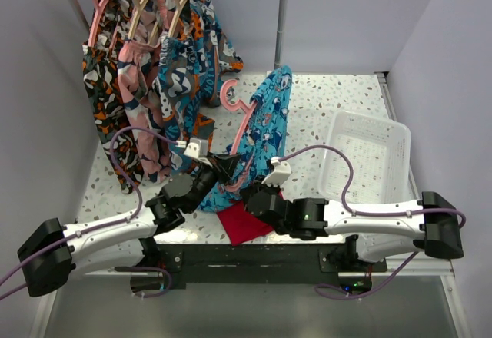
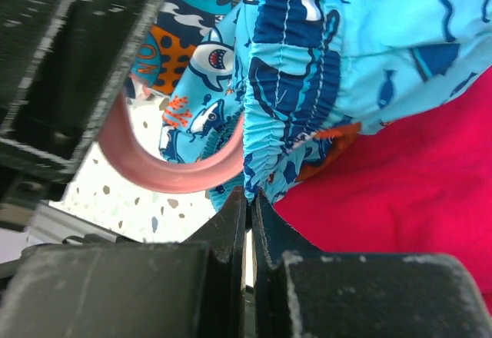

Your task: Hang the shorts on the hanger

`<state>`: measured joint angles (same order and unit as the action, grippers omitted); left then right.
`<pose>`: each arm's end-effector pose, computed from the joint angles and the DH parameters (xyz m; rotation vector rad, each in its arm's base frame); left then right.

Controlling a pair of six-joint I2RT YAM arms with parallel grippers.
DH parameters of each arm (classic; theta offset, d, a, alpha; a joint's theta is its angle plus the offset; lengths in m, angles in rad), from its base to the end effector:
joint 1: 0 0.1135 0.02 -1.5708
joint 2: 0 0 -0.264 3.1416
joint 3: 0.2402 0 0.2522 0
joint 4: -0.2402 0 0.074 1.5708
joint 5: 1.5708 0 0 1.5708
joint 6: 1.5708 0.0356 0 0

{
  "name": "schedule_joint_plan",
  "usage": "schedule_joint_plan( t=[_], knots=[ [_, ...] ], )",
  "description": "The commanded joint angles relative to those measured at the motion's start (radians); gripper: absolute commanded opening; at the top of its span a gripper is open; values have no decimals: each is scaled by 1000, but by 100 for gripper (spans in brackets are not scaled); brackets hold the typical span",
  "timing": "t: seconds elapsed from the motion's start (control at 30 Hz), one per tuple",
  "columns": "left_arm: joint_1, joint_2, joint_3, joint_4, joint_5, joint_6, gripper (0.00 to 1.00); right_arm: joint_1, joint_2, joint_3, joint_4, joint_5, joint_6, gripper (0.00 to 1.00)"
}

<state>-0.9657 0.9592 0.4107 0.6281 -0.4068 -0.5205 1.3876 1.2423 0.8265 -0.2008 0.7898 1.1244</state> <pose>0.1339 -0.1689 0.2616 0.0045 1.5638 -0.8864 0.0730 0.2549 0.2620 0.1665 2.0614 0.7328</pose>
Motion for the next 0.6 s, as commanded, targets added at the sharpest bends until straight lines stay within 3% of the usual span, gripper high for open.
schedule_joint_plan(
  t=[0.0, 0.4, 0.57],
  knots=[
    [-14, 30, 25, 229, -76, 13, 0, 21, -33, 52, -28, 35, -5, 0],
    [-110, 118, -59, 252, -176, 10, 0, 24, -95, 88, -55, 37, -57, 0],
    [-172, 168, -108, 252, -227, -25, 0, 24, -109, 19, -61, 25, -23, 0]
  ],
)
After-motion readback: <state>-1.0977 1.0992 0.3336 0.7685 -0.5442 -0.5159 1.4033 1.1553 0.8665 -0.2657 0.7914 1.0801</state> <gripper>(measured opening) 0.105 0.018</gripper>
